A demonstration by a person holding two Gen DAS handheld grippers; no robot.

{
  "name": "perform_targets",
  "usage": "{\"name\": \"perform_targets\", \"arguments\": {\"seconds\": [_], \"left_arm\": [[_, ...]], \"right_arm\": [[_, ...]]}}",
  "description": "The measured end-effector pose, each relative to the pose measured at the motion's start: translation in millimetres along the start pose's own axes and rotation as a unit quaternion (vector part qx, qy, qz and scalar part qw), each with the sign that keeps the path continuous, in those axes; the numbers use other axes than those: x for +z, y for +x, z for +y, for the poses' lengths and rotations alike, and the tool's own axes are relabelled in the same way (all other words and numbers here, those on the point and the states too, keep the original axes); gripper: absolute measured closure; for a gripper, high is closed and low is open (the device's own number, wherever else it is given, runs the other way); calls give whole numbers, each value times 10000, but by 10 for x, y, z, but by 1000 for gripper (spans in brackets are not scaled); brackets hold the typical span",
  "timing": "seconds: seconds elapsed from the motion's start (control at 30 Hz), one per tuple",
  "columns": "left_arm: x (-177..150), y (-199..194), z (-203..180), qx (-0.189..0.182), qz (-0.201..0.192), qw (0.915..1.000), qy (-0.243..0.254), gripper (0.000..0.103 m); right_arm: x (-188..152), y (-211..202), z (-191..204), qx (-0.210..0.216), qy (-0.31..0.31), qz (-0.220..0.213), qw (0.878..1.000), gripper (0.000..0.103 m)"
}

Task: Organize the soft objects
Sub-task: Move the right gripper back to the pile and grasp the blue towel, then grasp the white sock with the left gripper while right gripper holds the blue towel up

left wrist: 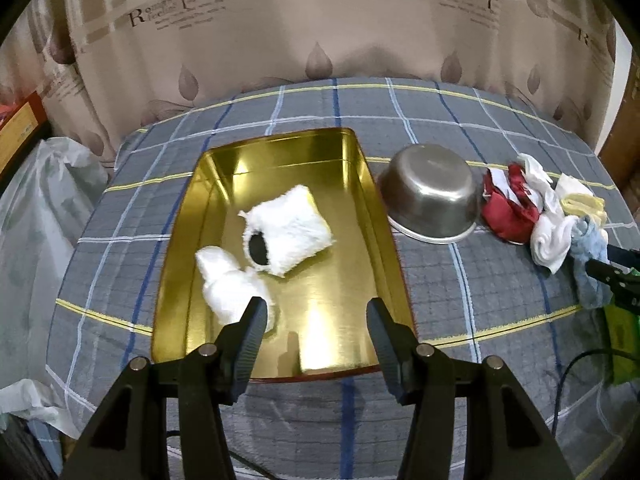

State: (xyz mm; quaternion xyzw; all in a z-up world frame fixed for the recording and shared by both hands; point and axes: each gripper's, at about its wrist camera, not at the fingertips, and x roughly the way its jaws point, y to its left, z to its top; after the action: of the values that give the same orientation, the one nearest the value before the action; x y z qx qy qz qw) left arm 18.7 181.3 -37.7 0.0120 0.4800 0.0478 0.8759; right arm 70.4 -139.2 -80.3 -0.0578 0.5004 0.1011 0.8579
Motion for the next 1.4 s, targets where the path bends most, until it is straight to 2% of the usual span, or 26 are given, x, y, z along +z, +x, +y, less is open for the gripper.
{"name": "perform_targets", "arguments": {"seconds": [0.23, 0.3, 0.4, 0.6, 0.87, 1.07, 1.23, 1.4], "left_arm": [[4, 97, -188, -36, 109, 9997, 215, 50], [13, 121, -247, -71, 135, 9995, 266, 50], [35, 138, -324, 46, 110, 9992, 374, 50], [68, 122, -313, -27, 90, 9994, 321, 50], [108, 33, -284, 47, -13, 9996, 285, 50], [159, -69, -322, -116, -96, 9995, 266, 50], [205, -116, -538, -271, -166, 9982, 510, 50], [285, -109, -829, -606, -171, 9950, 771, 50]], "right_arm": [[-20, 140, 83, 4, -64, 116, 9999, 41], [-29, 174, 115, -34, -130, 166, 9998, 53], [-44, 199, 162, -142, -295, 182, 9993, 65], [-63, 177, 157, -153, -305, 132, 9993, 75], [-92, 27, 113, 31, -181, 17, 9998, 77], [-134, -135, 45, 209, 25, -132, 9997, 78], [-142, -268, -53, 295, 247, -327, 9987, 78], [-133, -369, -164, 359, 485, -528, 9968, 78]]}}
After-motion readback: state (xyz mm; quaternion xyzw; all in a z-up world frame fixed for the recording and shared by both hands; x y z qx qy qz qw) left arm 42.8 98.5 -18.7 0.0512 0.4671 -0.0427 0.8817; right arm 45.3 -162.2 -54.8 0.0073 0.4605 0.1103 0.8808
